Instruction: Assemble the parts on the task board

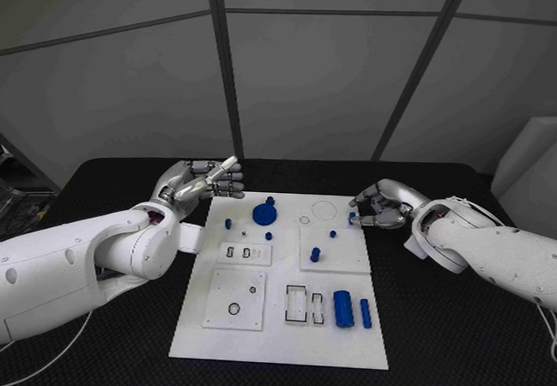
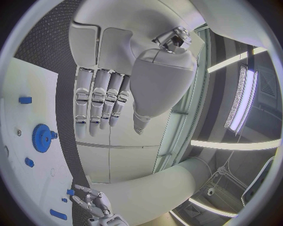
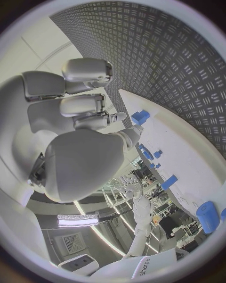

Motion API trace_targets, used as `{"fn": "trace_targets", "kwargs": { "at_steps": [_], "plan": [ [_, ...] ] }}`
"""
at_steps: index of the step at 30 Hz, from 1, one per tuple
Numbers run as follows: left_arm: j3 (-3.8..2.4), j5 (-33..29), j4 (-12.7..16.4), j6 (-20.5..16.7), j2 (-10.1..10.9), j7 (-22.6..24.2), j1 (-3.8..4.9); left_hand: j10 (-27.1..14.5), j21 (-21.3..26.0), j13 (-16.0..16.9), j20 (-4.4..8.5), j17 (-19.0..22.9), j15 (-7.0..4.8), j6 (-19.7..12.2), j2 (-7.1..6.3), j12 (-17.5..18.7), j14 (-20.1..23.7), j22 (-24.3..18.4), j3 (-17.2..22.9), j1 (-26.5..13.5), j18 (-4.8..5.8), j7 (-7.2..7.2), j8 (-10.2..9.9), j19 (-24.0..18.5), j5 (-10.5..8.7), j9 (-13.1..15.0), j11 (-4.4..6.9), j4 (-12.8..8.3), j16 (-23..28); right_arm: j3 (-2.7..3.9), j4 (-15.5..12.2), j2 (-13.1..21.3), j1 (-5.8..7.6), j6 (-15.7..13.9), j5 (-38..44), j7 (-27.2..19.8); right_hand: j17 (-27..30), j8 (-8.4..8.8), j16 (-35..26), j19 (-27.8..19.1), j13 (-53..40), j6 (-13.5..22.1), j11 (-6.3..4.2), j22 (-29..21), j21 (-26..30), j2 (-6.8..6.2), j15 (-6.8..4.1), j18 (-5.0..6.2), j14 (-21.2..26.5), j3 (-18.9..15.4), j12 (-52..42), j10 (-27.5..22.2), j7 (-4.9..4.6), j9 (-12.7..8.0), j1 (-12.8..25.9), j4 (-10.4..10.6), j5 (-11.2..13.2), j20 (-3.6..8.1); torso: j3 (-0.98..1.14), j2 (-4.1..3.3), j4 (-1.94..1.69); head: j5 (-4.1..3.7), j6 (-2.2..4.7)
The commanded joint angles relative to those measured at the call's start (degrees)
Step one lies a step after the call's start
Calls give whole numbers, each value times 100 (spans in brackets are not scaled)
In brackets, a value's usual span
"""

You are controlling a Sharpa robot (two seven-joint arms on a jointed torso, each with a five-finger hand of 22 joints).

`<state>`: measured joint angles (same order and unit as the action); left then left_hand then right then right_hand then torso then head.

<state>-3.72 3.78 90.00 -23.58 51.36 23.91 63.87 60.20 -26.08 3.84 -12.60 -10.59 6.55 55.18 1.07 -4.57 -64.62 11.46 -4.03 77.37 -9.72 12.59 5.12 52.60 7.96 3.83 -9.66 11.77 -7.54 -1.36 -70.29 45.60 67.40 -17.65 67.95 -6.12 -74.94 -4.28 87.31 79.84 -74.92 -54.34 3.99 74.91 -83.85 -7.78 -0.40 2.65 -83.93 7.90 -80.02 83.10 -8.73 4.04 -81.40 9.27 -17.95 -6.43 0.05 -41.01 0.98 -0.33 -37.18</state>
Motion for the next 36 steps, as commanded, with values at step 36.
{"fn": "trace_targets", "kwargs": {
  "at_steps": [36],
  "plan": [
    [-4,32,-46,69,-10,41,7,53,-26,5,-1,-11,14,44,65,29,9,3,-28,-18,-58,18,-32,-60,-20,3,4,-6,31,0,153,-150,-85,27,63,211,-957,-333,50,123,-627,-762,-150,322,-65,588,-84,16,-488,278,-147,107,158,61,-164,-100,468,96,8,2,2,19,-4]
  ]
}}
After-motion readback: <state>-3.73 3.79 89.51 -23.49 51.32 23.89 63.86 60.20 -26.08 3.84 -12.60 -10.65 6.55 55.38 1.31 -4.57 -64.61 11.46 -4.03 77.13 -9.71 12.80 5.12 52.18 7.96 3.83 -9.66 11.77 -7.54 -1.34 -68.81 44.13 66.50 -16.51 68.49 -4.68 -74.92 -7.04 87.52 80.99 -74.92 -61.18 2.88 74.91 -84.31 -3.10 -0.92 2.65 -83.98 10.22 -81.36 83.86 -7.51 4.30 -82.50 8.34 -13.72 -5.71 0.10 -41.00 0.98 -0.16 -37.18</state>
